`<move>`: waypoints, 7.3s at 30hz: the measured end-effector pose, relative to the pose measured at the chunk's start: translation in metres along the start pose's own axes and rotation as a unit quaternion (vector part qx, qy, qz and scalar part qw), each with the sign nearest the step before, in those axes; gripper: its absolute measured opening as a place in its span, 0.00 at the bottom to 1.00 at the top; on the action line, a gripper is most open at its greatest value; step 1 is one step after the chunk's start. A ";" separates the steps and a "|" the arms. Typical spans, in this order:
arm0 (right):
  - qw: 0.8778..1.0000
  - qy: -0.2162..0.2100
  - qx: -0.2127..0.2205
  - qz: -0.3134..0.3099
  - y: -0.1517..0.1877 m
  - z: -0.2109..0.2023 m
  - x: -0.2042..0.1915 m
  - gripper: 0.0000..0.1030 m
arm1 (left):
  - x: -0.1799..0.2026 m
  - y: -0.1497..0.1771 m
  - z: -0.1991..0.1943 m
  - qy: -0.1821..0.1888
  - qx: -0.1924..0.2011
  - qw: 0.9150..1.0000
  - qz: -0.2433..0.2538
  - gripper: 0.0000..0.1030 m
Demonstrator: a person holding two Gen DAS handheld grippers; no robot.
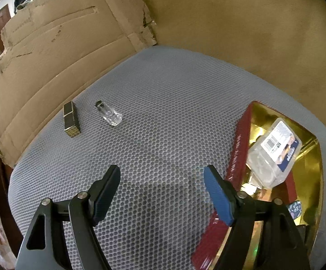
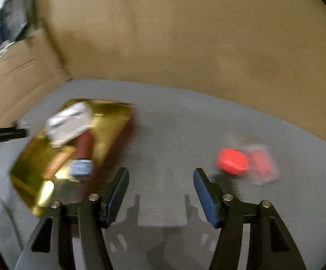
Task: Organize rigid objects
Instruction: 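Grasp the clear box with red contents with the right gripper, then grasp the black CHIFENG case with the left gripper and lift it, then carry the black case into the gold tin and open the left gripper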
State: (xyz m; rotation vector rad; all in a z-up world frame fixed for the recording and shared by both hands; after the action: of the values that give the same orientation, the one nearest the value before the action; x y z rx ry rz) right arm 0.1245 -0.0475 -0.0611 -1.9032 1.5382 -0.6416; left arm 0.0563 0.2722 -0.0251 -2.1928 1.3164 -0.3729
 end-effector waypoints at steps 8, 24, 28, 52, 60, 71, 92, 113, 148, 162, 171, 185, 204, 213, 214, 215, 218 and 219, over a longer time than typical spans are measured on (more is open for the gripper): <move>0.998 0.041 -0.035 0.025 0.016 0.022 0.100 0.60 | 0.018 0.002 -0.004 0.001 0.014 0.999 0.040 0.73; 0.999 0.012 -0.047 -0.003 0.003 0.092 0.122 0.60 | 0.068 0.008 -0.042 0.029 0.041 0.992 0.119 0.74; 0.999 0.009 -0.041 0.005 0.005 0.088 0.123 0.56 | 0.110 0.013 -0.067 0.062 0.049 0.986 0.150 0.78; 0.996 0.046 -0.042 0.066 0.073 0.025 0.176 0.57 | 0.356 0.105 -0.065 0.195 -0.101 0.954 0.204 0.77; 0.996 0.042 -0.040 0.071 0.072 0.022 0.181 0.57 | 0.372 0.125 -0.051 0.161 -0.116 0.965 0.174 0.68; 0.996 0.041 -0.040 0.071 0.072 0.022 0.180 0.57 | 0.366 0.146 -0.071 0.181 -0.046 0.956 0.227 0.33; 0.996 0.049 -0.043 0.061 0.071 0.026 0.177 0.58 | 0.281 0.183 -0.110 0.274 -0.022 0.900 0.339 0.31; 0.996 0.051 -0.044 0.059 0.070 0.027 0.176 0.57 | 0.223 0.149 -0.133 0.249 0.019 0.914 0.320 0.29; 0.996 0.051 -0.044 0.059 0.070 0.026 0.176 0.57 | 0.164 0.068 -0.131 0.239 0.042 0.943 0.229 0.07; 0.996 0.051 -0.044 0.058 0.070 0.027 0.176 0.57 | 0.161 0.074 -0.135 0.253 0.037 0.934 0.251 0.04; 0.996 0.051 -0.044 0.059 0.070 0.027 0.176 0.57 | 0.215 0.116 -0.110 0.243 -0.024 0.933 0.265 0.35; 0.996 0.050 -0.043 0.059 0.069 0.028 0.176 0.58 | 0.248 0.139 -0.085 0.143 0.000 0.947 0.289 0.45; 0.996 0.049 -0.043 0.060 0.068 0.028 0.174 0.58 | 0.256 0.158 -0.083 0.181 -0.023 0.948 0.259 0.53; 0.996 0.045 -0.042 0.063 0.068 0.028 0.175 0.58 | 0.259 0.164 -0.079 0.198 -0.018 0.949 0.246 0.50; 0.996 0.042 -0.042 0.063 0.067 0.028 0.175 0.59 | 0.262 0.163 -0.077 0.191 -0.015 0.951 0.242 0.48; 0.996 0.042 -0.042 0.064 0.067 0.029 0.175 0.60 | 0.264 0.164 -0.078 0.189 -0.015 0.952 0.240 0.37; 0.996 0.041 -0.042 0.065 0.067 0.029 0.176 0.60 | 0.272 0.166 -0.081 0.186 -0.014 0.951 0.245 0.29; 0.996 0.040 -0.041 0.066 0.067 0.029 0.176 0.60 | 0.275 0.168 -0.082 0.185 -0.009 0.950 0.252 0.28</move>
State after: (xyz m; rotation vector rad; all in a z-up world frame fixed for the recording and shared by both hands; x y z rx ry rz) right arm 0.1355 -0.2250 -0.1294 -1.8368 1.7495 -0.6104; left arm 0.0266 -0.0557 -0.0682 -1.7574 2.0233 -0.5850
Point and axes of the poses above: each gripper's, at about its wrist camera, not at the fingertips, and z roughly the way its jaws point, x to its right, y to its underside, the point moved 3 cm from there along z, roughly the way its jaws point, and after that the axes turned 4 degrees about x, right-handed, at the moved point
